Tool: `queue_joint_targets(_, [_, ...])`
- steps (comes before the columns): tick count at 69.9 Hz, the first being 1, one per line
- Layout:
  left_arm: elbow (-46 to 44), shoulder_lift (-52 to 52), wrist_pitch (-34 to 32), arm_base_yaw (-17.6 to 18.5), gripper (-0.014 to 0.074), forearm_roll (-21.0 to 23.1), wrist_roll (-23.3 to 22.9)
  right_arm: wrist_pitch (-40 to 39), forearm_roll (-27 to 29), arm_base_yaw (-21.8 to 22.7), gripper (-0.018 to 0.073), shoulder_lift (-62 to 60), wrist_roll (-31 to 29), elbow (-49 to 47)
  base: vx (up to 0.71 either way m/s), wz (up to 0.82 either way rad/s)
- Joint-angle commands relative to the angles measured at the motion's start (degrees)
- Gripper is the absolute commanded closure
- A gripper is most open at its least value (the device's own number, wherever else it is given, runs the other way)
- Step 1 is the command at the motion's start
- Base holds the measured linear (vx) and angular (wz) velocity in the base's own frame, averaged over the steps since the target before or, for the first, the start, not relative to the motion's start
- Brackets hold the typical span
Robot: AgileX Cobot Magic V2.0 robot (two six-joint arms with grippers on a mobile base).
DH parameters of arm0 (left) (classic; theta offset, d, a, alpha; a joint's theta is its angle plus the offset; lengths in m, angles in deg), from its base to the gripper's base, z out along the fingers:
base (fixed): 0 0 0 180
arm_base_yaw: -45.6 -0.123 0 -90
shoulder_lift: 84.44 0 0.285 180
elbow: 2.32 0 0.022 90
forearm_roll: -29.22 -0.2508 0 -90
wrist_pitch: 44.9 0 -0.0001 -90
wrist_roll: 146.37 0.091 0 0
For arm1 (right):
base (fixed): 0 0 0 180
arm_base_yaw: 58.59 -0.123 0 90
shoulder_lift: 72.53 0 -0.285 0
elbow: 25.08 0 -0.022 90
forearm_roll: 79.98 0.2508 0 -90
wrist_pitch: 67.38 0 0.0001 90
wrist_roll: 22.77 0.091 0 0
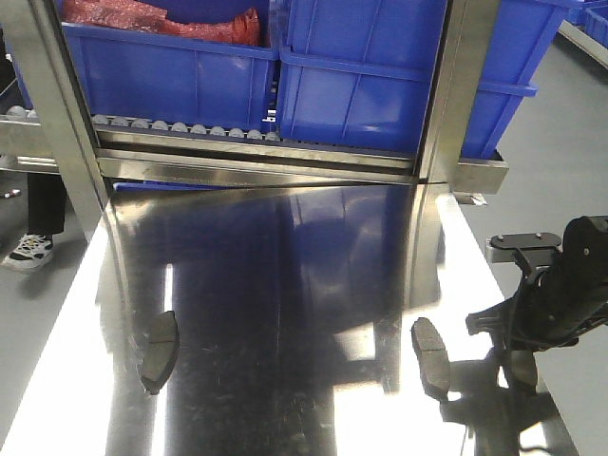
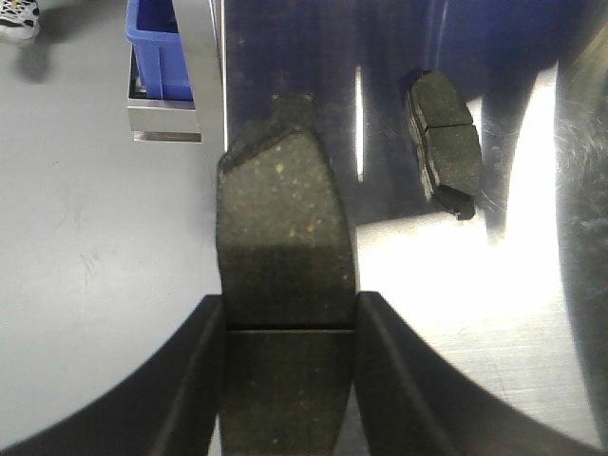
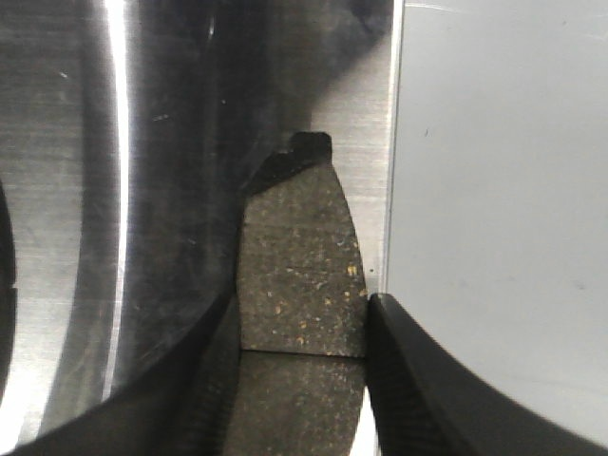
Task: Move and align brake pads A on conveyor
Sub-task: 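Lower the right gripper onto the brake pad nearest it and close, then lift the grey brake pad off the table with the right gripper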
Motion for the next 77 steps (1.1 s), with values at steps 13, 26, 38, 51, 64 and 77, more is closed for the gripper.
queue_joint_targets(13, [-1.67,0.13,-4.19,0.32,0.0468,0.7,0.0,-0.7,-0.18,0.22,0.0446,-2.18,-0.33,-1.5,0.0,0.0])
queue_joint_targets(26, [-1.67,0.13,-4.19,0.32,0.0468,0.7,0.0,-0.77,-0.18,0.22,0.0445,-4.41,-0.58,-1.33,0.0,0.0])
queue_joint_targets(38, [-1.67,0.13,-4.19,0.32,0.0468,0.7,0.0,-0.49,-0.18,0.22,0.0445,-9.14,-1.01,-1.15,0.0,0.0])
queue_joint_targets(51, [-1.67,0.13,-4.19,0.32,0.0468,0.7,0.0,0.24,0.19,0.22,0.0445,-14.3,-1.37,-1.15,0.0,0.0])
queue_joint_targets(64, [-1.67,0.13,-4.19,0.32,0.0468,0.7,0.0,-4.75,1.9,0.22,0.0445,-21.93,-3.09,4.6,0.0,0.0])
queue_joint_targets(77, [-1.67,0.13,-4.19,0.32,0.0468,0.7,0.0,-12.4,2.05,0.22,0.0445,-32.19,-3.14,14.87,0.0,0.0])
